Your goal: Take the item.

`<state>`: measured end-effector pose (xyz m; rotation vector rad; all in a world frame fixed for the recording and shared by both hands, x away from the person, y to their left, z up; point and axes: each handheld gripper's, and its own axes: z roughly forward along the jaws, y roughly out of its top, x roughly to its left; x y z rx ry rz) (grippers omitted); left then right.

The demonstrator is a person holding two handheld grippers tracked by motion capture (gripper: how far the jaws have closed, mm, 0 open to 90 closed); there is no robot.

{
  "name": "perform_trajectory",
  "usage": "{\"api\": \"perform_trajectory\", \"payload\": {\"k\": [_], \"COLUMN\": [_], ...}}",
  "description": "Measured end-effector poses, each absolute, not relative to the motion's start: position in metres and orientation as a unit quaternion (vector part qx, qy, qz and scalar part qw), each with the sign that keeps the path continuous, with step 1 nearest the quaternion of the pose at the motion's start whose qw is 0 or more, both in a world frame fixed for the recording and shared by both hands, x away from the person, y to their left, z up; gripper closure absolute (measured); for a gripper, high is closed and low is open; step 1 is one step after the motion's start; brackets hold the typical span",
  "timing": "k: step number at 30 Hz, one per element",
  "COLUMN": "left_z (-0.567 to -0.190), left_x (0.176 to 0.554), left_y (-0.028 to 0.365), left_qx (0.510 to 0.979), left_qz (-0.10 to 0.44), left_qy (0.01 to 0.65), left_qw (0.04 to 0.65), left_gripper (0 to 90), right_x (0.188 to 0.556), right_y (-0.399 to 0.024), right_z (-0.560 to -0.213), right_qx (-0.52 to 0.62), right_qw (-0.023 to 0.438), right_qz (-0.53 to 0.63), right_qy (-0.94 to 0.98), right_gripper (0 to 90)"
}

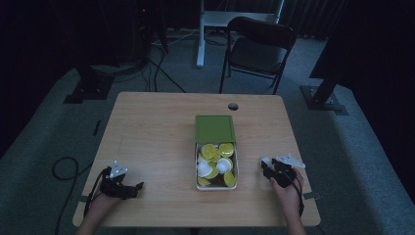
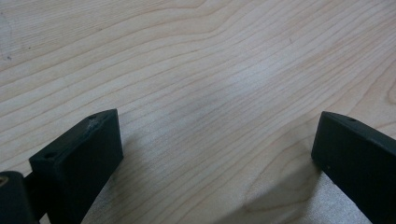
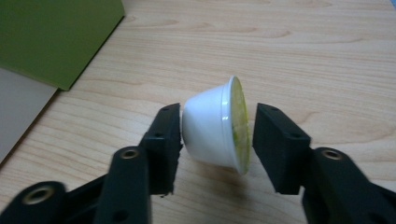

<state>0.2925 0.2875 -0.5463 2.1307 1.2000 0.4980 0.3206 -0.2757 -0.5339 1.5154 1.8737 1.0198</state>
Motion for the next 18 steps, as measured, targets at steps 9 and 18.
{"api": "perform_trajectory", "payload": {"k": [9, 18], "left_z": [-0.546, -0.546], "left_x": [0.293, 0.293], "left_y": [0.288, 0.288], "left_qx": [0.810, 0.810], "left_qz": [0.189, 0.189], "left_qy": [0.456, 0.456], "left_qw": [0.317, 0.317], "left_gripper": [1.9, 1.9], "right_x": [0.316, 0.314], "right_y": [-0.280, -0.272], "right_z": [-0.520, -0.511], "right_qx": [0.555, 0.522], "right_qw": [0.262, 0.260], "right_qz": [0.389, 0.428], "right_qy": [0.687, 0.690], "right_gripper": [39.2, 28.9]}}
